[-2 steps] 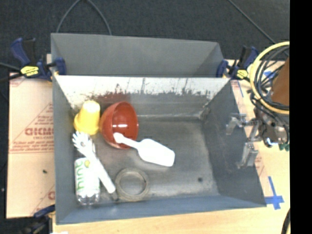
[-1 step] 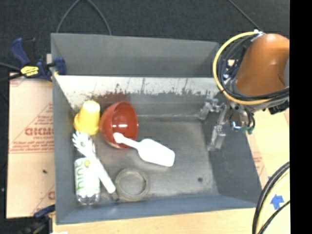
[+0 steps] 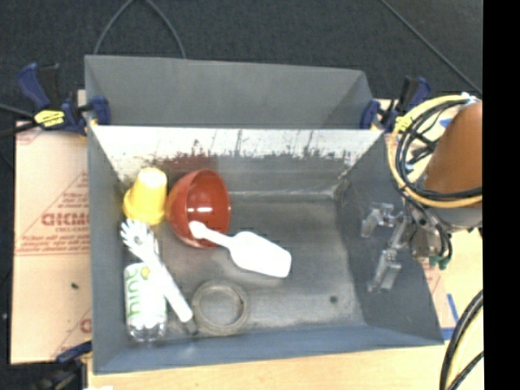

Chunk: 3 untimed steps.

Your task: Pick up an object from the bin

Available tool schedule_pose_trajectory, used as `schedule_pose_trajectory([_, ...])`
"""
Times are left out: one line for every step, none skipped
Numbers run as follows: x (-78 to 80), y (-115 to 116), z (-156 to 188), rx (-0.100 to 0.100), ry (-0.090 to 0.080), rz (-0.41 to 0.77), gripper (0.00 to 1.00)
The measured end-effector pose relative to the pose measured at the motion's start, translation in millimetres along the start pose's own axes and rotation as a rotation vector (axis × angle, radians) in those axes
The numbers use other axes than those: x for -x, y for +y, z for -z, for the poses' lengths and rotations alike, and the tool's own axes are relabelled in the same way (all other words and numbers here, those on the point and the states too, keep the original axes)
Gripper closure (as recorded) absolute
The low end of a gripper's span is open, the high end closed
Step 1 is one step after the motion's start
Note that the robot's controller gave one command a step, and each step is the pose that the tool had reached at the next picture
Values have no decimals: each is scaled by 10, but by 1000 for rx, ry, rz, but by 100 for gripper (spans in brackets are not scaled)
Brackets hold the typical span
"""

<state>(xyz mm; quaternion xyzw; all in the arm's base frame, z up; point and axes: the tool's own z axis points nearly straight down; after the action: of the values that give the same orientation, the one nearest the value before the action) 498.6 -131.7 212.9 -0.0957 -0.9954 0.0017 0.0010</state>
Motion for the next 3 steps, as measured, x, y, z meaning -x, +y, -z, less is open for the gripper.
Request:
schedule_pose_trajectory([537, 618, 1737, 3, -29, 159, 100])
schedule_pose_trajectory([531, 620, 1723, 4, -24, 159, 100])
schedule_pose_trajectory([668, 975, 1269, 2, -30, 156, 100])
